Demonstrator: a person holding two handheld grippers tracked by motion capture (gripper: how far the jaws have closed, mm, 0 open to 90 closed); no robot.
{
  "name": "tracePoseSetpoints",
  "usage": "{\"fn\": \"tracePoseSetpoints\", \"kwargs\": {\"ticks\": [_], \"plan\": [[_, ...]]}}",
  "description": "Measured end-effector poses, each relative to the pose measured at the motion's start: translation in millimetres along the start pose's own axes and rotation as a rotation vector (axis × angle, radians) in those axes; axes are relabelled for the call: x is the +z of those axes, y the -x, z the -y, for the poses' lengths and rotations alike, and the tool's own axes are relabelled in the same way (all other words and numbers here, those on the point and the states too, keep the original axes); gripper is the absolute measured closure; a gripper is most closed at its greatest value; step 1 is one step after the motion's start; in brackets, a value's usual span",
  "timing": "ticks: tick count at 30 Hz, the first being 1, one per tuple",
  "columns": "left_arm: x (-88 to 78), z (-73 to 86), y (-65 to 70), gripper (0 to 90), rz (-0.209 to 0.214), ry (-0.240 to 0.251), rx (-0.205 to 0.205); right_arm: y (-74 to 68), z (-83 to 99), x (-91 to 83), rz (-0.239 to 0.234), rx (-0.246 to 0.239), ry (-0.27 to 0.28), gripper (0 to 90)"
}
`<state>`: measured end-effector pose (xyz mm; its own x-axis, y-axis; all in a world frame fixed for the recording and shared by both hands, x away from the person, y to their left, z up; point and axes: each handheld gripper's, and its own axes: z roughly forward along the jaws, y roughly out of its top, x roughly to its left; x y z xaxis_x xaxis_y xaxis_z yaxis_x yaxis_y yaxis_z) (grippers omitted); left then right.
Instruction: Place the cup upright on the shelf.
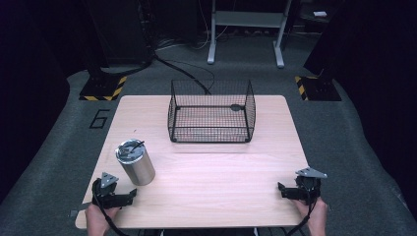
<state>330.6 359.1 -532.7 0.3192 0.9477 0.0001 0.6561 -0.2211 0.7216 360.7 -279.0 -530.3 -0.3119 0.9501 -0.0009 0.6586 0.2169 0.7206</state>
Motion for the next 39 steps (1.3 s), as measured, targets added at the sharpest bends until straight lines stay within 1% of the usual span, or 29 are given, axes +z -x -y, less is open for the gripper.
{"fn": "tracePoseSetpoints", "kwargs": {"ticks": [2, 3, 8, 9, 10, 12, 14, 19, 22, 23, 24, 25, 26, 28, 29, 30, 31, 32, 33, 34, 35, 36, 37, 39], "plan": [[0.6, 0.1, 0.1, 0.2, -0.002, 0.007, -0.002, 0.0, 0.0, 0.0, 0.000, 0.000, 0.000, 0.1], [0.8, -0.1, -0.3, 0.2, -0.001, 0.010, 0.002, -0.5, 0.0, -0.3, 0.001, 0.007, -0.003, 0.1], [1.3, -0.5, -1.2, 0.2, 0.005, 0.012, 0.010, -0.2, -0.1, -0.2, 0.000, 0.003, -0.002, 0.2], [0.5, -0.9, -1.3, 0.2, 0.005, 0.002, 0.012, -0.2, -0.2, -0.1, -0.001, 0.000, -0.003, 0.2], [1.3, -0.6, -0.6, 0.2, 0.002, 0.011, 0.005, 0.3, -0.5, 0.0, -0.006, -0.011, -0.006, 0.2], [1.4, -1.3, 0.3, 0.2, -0.005, 0.004, -0.005, -0.7, -0.6, 0.4, -0.008, -0.002, -0.001, 0.2], [1.6, -1.1, 0.8, 0.4, -0.010, 0.008, -0.008, -0.7, -0.6, 0.3, -0.007, -0.003, 0.000, 0.2], [1.7, -1.0, 0.2, 0.3, -0.003, 0.009, -0.001, -1.0, -0.7, 0.3, -0.008, 0.000, 0.001, 0.2], [1.9, -1.2, 0.3, 0.0, 0.001, 0.009, -0.002, -0.7, -0.6, 0.3, -0.009, -0.009, -0.002, 0.2], [1.7, -1.0, 0.1, 0.1, 0.013, 0.016, 0.002, -0.6, -0.5, 0.3, -0.010, -0.011, -0.002, 0.2], [0.5, -1.3, -0.4, 0.0, 0.028, 0.007, -0.003, -0.6, -0.6, 0.3, -0.009, -0.011, -0.002, 0.2], [0.5, -1.3, -0.4, 0.0, 0.028, 0.007, -0.003, -0.6, -0.6, 0.3, -0.009, -0.011, -0.002, 0.2], [-0.2, -1.0, -1.2, 0.0, 0.048, 0.022, -0.019, -0.8, -0.5, 0.3, -0.009, -0.009, -0.001, 0.2], [-0.4, -1.2, -0.9, 0.0, 0.051, 0.023, -0.021, -0.8, -0.5, 0.3, -0.009, -0.009, -0.001, 0.2], [-2.1, -1.7, -0.2, 0.0, 0.070, 0.027, -0.032, -0.8, -0.5, 0.2, -0.009, -0.009, -0.002, 0.2], [-3.2, -2.1, -0.2, 0.0, 0.077, 0.031, -0.028, -0.7, -0.4, 0.2, -0.009, -0.010, -0.002, 0.2], [-3.2, -2.1, -0.2, 0.0, 0.077, 0.031, -0.028, -0.8, -0.5, 0.3, -0.009, -0.009, -0.001, 0.2], [-4.7, -2.6, 1.2, 0.0, 0.075, 0.046, -0.031, -0.8, -0.5, 0.3, -0.009, -0.009, -0.002, 0.2], [-6.3, -3.2, 1.5, 0.0, 0.083, 0.044, -0.035, -0.7, -0.5, 0.2, -0.009, -0.010, -0.002, 0.2], [-6.7, -3.3, 1.9, 0.0, 0.078, 0.058, -0.031, -0.7, -0.4, 0.2, -0.010, -0.011, -0.002, 0.2], [-6.7, -3.3, 1.9, 0.0, 0.078, 0.058, -0.031, -0.8, -0.5, 0.2, -0.009, -0.009, -0.002, 0.2], [-9.7, -4.9, 2.7, 0.0, 0.090, 0.050, -0.029, -0.8, -0.5, 0.2, -0.009, -0.009, -0.002, 0.2], [-10.6, -5.5, 4.1, 0.0, 0.092, 0.058, -0.035, -0.7, -0.4, 0.2, -0.010, -0.011, -0.002, 0.2], [-12.6, -8.0, 5.9, 0.0, 0.098, 0.066, -0.023, -0.6, -0.4, 0.2, -0.010, -0.011, -0.002, 0.2]]}}
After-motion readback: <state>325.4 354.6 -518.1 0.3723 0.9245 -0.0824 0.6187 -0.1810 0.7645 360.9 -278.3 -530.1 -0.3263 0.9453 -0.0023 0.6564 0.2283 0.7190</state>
